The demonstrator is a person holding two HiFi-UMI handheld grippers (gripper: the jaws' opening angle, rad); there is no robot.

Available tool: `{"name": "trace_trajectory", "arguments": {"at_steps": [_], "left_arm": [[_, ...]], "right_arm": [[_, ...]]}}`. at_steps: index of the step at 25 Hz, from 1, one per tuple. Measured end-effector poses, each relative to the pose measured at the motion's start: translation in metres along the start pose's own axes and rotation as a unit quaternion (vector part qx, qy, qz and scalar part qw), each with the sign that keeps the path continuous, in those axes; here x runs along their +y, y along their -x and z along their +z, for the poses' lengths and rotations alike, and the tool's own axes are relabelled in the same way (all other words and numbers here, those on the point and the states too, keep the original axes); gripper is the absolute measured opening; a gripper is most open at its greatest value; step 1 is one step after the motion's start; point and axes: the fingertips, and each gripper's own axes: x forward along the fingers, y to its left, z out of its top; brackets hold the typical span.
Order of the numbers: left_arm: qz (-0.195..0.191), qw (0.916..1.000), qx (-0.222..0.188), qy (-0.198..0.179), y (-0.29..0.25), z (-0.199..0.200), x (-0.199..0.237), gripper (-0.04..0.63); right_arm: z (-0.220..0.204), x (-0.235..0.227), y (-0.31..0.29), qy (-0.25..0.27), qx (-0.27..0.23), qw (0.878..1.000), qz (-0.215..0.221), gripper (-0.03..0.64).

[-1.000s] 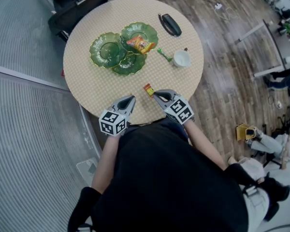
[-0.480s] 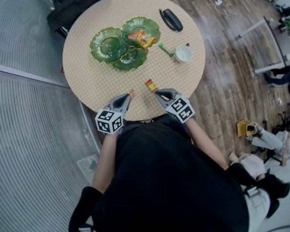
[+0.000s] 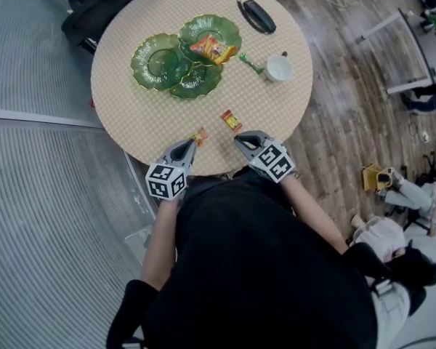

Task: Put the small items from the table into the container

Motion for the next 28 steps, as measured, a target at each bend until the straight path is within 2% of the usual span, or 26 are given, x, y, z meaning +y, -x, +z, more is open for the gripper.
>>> {"name": "trace_trajectory", "arguments": {"at_steps": [5, 11, 16, 21, 24, 28], "left_arm": [[0.004, 1.0000, 0.004, -0.005, 0.001, -0.002, 0.000, 0.003], [0.020, 0.9988, 0.038, -0.022, -0.004, -0.017, 0.011, 0.006], [0.033, 0.9952, 0.082, -0.044, -0.018, -0.030, 0.017, 0.117], [0.032, 0.9899, 0.124, -0.061, -0.036, -0.041, 0.021, 0.167], [0.032, 0.9810, 0.162, -0.102, -0.047, -0.051, 0.026, 0.212], [0.026, 0.9567, 0.217, -0.192, -0.059, -0.074, 0.030, 0.223]], "right_arm": [[-0.001, 0.000, -0.008, 0.004, 0.010, 1.000, 0.013, 0.029], [0.013, -0.005, -0.022, 0.018, 0.013, 1.000, 0.020, 0.030], [0.013, -0.008, -0.025, 0.020, 0.023, 0.999, 0.024, 0.030], [0.010, -0.012, -0.023, 0.017, 0.033, 0.999, 0.024, 0.031], [0.006, -0.018, -0.021, 0.015, 0.039, 0.999, 0.021, 0.031], [-0.001, -0.025, -0.019, 0.011, 0.044, 0.999, 0.020, 0.031]]}}
